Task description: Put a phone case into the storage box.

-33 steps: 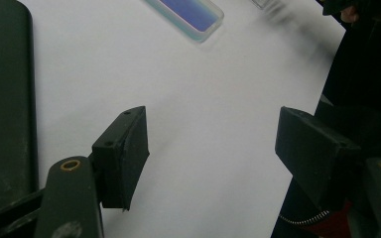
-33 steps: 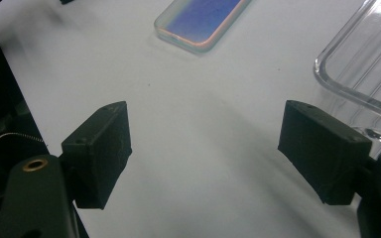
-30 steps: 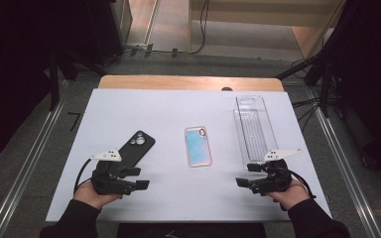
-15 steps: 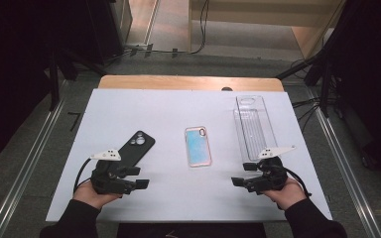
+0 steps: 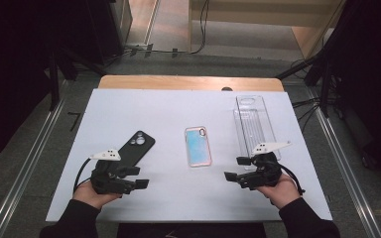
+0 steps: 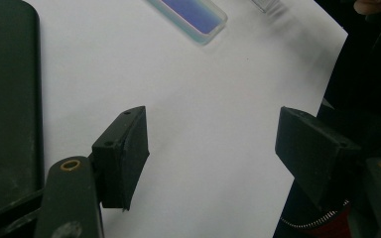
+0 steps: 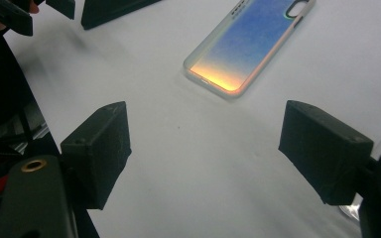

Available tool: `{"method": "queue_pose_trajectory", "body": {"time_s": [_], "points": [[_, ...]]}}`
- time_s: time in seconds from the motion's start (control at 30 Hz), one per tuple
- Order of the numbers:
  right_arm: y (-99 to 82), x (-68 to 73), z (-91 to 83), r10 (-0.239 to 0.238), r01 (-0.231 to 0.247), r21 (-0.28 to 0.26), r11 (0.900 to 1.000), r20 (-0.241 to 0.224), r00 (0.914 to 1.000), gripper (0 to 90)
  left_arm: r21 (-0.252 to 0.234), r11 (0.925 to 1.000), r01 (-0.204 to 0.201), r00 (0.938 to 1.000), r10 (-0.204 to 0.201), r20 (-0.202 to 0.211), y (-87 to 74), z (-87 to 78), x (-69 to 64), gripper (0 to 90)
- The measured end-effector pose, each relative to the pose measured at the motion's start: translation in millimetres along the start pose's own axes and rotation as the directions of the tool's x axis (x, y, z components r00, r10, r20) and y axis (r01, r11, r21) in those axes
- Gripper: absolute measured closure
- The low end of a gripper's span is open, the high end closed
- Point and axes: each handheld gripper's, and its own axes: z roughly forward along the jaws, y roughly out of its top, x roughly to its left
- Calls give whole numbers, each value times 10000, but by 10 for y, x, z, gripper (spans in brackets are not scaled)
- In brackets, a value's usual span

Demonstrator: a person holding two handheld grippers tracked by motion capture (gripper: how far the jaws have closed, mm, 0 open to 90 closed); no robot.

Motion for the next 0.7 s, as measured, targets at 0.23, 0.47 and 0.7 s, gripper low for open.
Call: {"method": "queue_pose_trajectory", "body": {"time_s": [0.23, 0.47, 0.7], "points": [[103, 49, 79, 69, -72, 170, 9998, 149, 9999, 180, 17, 10000, -10, 10000, 10, 23, 0, 4, -2, 293], [236, 86, 162, 161, -165, 166, 9997, 251, 9996, 180, -24, 10000, 41, 10000, -41, 33, 0, -3, 0, 293], [351, 75, 217, 387, -389, 83, 9992, 306, 9988, 180, -26, 10000, 55, 10000, -55, 53, 0, -6, 0, 293]]}}
